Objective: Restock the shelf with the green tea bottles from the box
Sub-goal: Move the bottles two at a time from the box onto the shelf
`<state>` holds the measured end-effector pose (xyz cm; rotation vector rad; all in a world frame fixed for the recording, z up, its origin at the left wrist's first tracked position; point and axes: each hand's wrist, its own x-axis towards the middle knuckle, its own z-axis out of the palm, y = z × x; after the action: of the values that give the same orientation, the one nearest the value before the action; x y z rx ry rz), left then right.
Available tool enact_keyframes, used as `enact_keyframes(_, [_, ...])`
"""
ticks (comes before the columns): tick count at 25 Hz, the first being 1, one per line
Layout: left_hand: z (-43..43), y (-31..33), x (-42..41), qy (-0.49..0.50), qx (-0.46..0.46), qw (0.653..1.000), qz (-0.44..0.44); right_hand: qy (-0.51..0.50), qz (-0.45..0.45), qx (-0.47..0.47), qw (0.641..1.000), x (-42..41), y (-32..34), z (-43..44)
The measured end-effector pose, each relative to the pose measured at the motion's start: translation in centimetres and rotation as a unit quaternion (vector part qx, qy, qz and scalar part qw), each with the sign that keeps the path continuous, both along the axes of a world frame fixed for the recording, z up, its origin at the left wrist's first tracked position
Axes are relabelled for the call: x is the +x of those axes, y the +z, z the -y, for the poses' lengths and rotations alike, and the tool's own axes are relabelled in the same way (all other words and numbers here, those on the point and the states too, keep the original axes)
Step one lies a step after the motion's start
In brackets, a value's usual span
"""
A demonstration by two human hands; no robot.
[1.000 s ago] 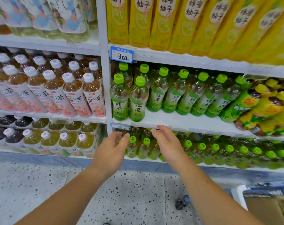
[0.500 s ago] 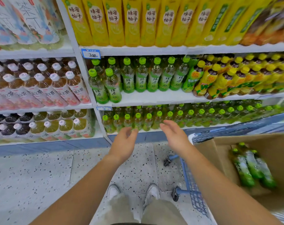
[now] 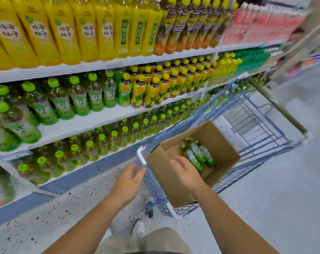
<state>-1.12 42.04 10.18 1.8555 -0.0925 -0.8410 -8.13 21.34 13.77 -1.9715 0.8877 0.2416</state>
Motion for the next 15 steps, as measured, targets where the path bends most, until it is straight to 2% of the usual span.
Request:
enact_keyframes(6, [7.7, 0.7, -1.2, -0.071, -0.032, 0.996, -0.032, -0.104, -0.012, -0.013, 0.994, -5.3, 1.5, 6.9])
enact_keyframes(9, [12.7, 0.5, -1.6, -0.085, -0.044, 0.995, -0.039, -0.105, -0.025, -0.020, 0.994, -6.5, 1.0, 11.3])
enact_keyframes(15, [23.7, -2.2, -3.6, -0.049, -0.004, 0.996, -0.074, -0.061, -0.070, 0.017, 0.996, -6.3, -2.9, 22.6])
